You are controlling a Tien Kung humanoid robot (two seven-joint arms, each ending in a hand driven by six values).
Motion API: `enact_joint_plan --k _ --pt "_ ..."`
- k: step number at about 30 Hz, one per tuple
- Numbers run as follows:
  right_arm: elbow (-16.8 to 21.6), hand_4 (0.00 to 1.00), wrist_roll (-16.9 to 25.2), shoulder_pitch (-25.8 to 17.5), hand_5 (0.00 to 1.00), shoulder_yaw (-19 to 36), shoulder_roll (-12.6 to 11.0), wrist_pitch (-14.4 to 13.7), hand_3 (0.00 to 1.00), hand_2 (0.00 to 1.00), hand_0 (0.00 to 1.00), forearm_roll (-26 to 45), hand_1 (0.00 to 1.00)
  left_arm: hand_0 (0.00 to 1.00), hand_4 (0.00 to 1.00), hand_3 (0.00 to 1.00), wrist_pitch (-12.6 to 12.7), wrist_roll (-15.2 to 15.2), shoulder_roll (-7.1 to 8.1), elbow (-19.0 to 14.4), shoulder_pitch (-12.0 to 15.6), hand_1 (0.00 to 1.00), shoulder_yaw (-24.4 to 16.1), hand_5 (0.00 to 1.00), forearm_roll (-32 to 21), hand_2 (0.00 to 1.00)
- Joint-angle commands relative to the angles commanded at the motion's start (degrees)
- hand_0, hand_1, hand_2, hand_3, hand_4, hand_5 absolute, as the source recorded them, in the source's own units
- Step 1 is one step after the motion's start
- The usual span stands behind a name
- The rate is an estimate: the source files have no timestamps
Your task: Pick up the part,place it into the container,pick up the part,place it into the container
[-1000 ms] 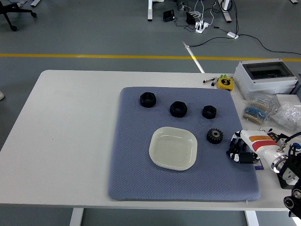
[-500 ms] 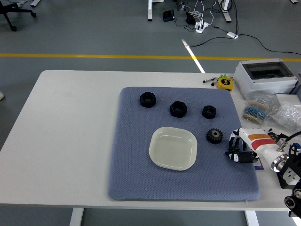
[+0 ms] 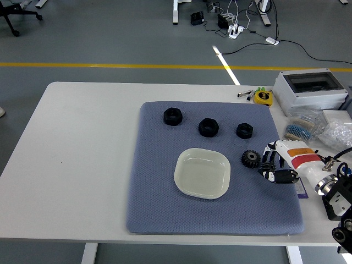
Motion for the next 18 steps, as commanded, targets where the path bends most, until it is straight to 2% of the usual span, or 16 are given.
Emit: enact_joint_plan --k 4,8,16,18 --pt "3.11 0.777 -0.53 1.76 0.205 -2.60 0.73 0.20 0.403 0.359 0.190 -1.07 0.253 0.735 0.680 0.601 0.26 -0.28 -0.14 0.00 -0.07 0.733 1.32 0.641 -1.84 0.799" --pt "4.18 0.779 -0.78 4.50 0.204 -6.50 1.89 0.28 0.407 0.358 0.191 -0.98 0.253 0.735 0.679 0.601 0.44 -0.65 -0.09 0.00 0.04 0.730 3.05 0.639 -3.66 0.796" --pt "0.51 0.784 -0.80 11.84 0.200 -15.87 6.14 0.06 0.409 0.359 0.192 0.44 0.253 0.734 0.679 0.597 1.04 -0.91 0.06 0.00 -0.17 0.727 5.07 0.635 -5.84 0.793" --pt "-1.14 0.784 -0.99 13.76 0.200 -17.90 7.34 -0.17 0.409 0.359 0.192 0.61 0.253 0.734 0.679 0.597 1.37 -1.76 0.16 0.00 -0.24 0.727 8.69 0.635 -9.74 0.793"
